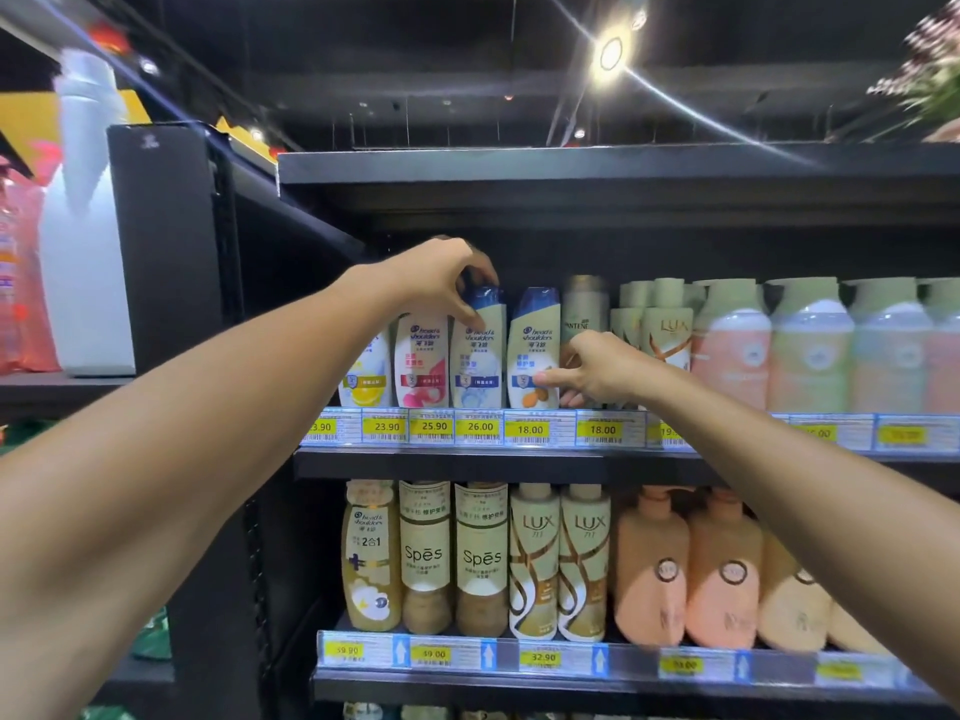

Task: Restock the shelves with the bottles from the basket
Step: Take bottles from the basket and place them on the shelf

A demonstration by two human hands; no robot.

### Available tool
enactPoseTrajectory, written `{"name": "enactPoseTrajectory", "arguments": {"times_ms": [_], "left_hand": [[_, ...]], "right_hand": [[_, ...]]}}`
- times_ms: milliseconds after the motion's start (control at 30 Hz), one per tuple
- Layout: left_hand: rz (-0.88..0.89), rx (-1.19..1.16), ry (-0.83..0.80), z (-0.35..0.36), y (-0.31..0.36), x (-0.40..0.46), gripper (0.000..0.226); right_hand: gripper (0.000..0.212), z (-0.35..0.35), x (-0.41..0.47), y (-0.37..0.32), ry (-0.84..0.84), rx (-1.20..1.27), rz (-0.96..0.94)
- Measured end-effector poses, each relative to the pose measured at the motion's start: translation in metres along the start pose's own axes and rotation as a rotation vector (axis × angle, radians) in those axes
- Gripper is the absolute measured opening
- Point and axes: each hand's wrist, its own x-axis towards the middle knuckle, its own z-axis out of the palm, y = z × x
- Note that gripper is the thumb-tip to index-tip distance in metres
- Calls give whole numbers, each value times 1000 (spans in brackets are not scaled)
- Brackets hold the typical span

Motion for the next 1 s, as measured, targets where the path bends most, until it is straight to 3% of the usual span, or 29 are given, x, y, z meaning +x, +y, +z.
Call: {"name": "enactPoseTrajectory", "arguments": {"times_ms": [367, 600, 800, 900, 1000], "left_hand": [[11, 34, 37, 6, 6, 0, 56], [10, 176, 114, 14, 8, -20, 68], [-141, -114, 568, 42, -9, -67, 88], [-287, -229, 620, 53, -23, -90, 102], [-483, -403, 552, 63, -30, -108, 118]], "right_hand": [[23, -2, -6, 0, 21, -53, -20], [35, 4, -2, 2, 70, -47, -16], [47, 9, -1, 11, 121, 15, 0], [51, 12, 0, 9, 109, 4, -2], [41, 13, -4, 1, 106, -21, -3]]}}
